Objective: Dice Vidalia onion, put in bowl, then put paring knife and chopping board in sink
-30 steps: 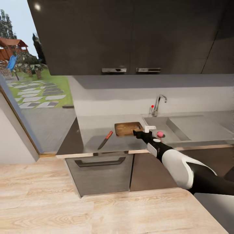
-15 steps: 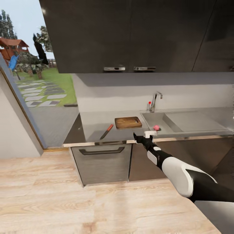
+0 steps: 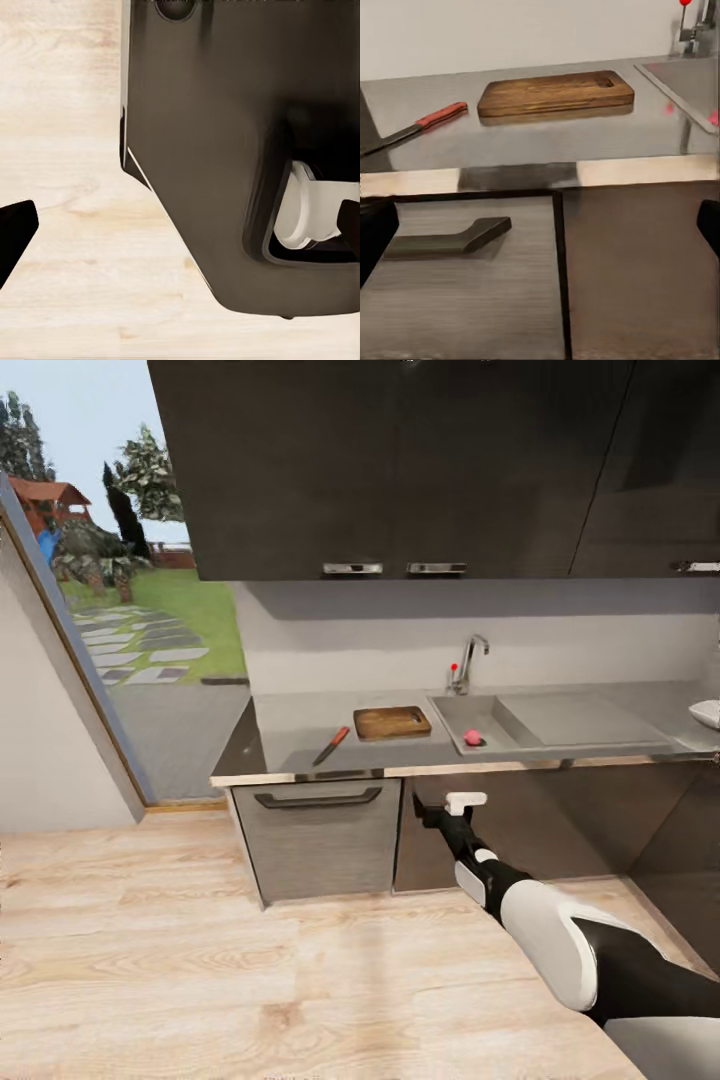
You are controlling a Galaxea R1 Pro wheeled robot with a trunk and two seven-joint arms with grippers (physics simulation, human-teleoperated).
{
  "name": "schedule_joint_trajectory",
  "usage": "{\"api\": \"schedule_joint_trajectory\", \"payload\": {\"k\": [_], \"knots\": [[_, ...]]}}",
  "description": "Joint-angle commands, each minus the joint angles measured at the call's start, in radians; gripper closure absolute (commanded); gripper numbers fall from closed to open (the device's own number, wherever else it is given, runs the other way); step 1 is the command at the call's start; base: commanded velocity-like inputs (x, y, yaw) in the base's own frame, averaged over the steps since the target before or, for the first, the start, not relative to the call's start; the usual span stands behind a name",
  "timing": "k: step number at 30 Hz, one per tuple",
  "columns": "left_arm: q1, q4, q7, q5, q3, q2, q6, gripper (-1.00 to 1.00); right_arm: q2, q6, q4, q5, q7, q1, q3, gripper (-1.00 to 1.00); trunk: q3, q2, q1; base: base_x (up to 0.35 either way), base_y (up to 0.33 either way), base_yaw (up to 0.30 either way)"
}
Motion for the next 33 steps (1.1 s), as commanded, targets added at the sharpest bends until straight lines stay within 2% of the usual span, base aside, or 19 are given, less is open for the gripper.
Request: {"api": "schedule_joint_trajectory", "payload": {"k": [1, 6, 13, 15, 16, 18, 20, 24, 30, 33], "knots": [[0.001, -0.003, -0.006, 0.005, 0.006, -0.001, 0.001, -1.00, -0.003, -0.004, 0.001, 0.007, 0.003, 0.022, -0.009, -1.00, -0.002, -0.002, 0.000, -0.122, 0.000, 0.000], [0.001, -0.041, -0.006, 0.005, 0.006, -0.004, 0.001, -1.00, -0.023, -0.031, 0.001, 0.007, 0.003, 0.149, -0.009, -1.00, -0.002, -0.002, 0.000, -0.040, 0.000, 0.000], [0.000, -0.137, 0.000, 0.006, 0.009, -0.005, 0.005, -1.00, -0.082, -0.104, 0.002, 0.007, 0.003, 0.342, -0.009, -1.00, -0.002, -0.002, 0.000, -0.004, 0.000, 0.000], [0.000, -0.213, 0.040, 0.008, 0.009, -0.005, 0.008, -1.00, -0.100, -0.118, 0.002, 0.007, 0.003, 0.436, -0.009, -1.00, -0.002, -0.002, 0.000, 0.000, 0.000, 0.000], [0.000, -0.281, 0.101, 0.010, 0.009, -0.005, 0.010, -1.00, -0.121, -0.130, 0.003, 0.007, 0.004, 0.516, -0.009, -1.00, -0.002, -0.002, 0.000, 0.000, 0.000, 0.000], [0.000, -0.351, 0.162, 0.011, 0.009, -0.006, 0.011, -1.00, -0.148, -0.139, 0.003, 0.006, 0.006, 0.590, -0.008, -1.00, -0.002, -0.002, 0.000, 0.000, 0.000, 0.000], [0.000, -0.437, 0.208, 0.012, 0.009, -0.006, 0.012, -1.00, -0.164, -0.146, 0.004, 0.006, 0.007, 0.657, -0.008, -1.00, -0.002, -0.002, 0.000, 0.000, 0.000, 0.000], [0.000, -0.519, 0.232, 0.012, 0.010, 0.004, 0.013, -1.00, -0.162, -0.163, -0.001, 0.002, 0.006, 0.699, -0.010, -1.00, -0.002, -0.002, 0.000, 0.000, 0.000, 0.000], [0.000, -0.494, 0.233, 0.012, 0.011, 0.009, 0.009, -1.00, -0.157, -0.167, -0.011, -0.002, -0.001, 0.704, -0.014, -1.00, -0.002, -0.002, 0.000, 0.000, 0.000, 0.000], [0.000, -0.480, 0.232, 0.012, 0.011, 0.022, 0.006, -1.00, -0.158, -0.171, -0.009, -0.001, -0.001, 0.706, -0.015, -1.00, -0.002, -0.002, 0.000, 0.000, 0.000, 0.000]]}}
